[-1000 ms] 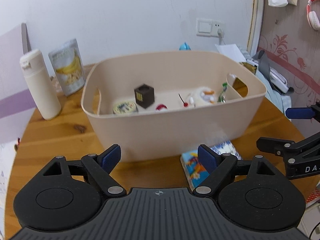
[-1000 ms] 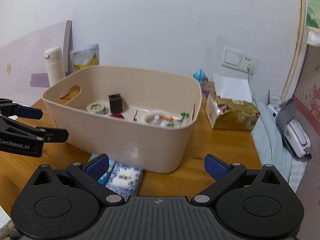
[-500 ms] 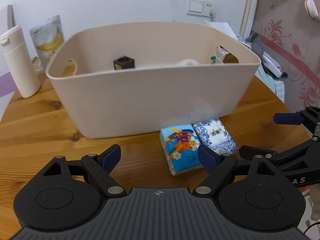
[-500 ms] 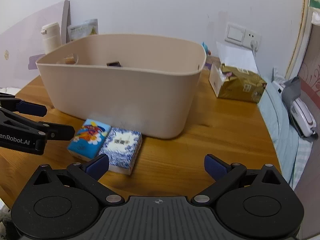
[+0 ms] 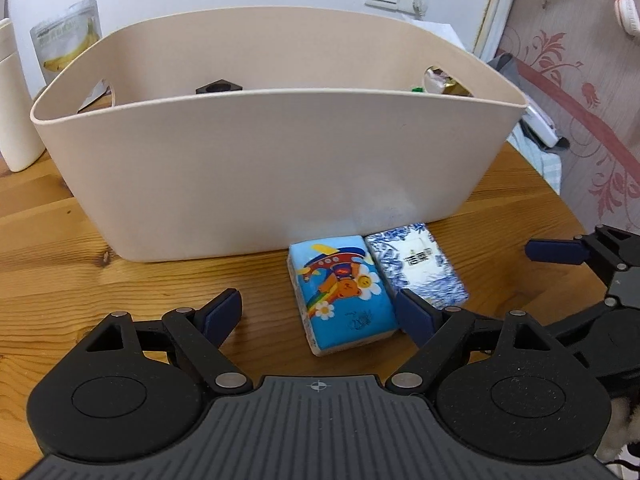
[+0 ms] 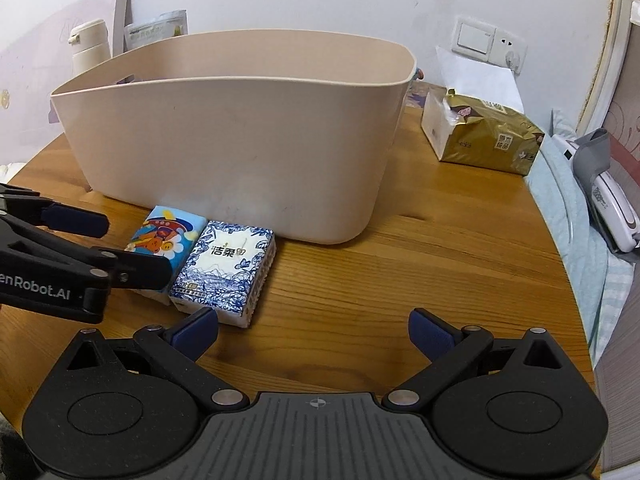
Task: Organize objects
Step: 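Withdraw both grippers and move toward the two tissue packs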
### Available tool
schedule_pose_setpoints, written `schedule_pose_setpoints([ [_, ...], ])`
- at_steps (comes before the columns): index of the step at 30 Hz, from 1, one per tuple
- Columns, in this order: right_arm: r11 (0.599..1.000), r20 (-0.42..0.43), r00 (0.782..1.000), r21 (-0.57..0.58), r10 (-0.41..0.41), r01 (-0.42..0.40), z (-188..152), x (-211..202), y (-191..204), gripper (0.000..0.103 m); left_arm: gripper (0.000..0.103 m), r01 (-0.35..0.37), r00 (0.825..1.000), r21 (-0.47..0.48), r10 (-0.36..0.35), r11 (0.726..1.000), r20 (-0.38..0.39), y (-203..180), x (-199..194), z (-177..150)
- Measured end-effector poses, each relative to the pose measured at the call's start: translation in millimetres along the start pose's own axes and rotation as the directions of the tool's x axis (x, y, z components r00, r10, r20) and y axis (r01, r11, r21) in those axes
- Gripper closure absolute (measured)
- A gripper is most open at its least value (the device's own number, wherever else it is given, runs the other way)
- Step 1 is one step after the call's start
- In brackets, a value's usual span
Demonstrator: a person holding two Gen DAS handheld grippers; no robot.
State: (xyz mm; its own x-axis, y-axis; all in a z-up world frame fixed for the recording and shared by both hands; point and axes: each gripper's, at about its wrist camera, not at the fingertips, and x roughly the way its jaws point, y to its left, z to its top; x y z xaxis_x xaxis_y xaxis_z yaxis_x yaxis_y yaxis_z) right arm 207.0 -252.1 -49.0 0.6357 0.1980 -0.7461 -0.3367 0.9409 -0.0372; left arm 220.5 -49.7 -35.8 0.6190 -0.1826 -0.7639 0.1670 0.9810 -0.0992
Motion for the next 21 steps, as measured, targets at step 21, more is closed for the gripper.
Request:
schedule_pose_setpoints([
  [21,0.998,-0.029,0.998,-0.026,0.062,-0.063,11.1,20.5,32.3,0.000,0.020,-0.113,0.993,-0.029,0.113,0.993,0.021,43.3,3.3,-2.7],
])
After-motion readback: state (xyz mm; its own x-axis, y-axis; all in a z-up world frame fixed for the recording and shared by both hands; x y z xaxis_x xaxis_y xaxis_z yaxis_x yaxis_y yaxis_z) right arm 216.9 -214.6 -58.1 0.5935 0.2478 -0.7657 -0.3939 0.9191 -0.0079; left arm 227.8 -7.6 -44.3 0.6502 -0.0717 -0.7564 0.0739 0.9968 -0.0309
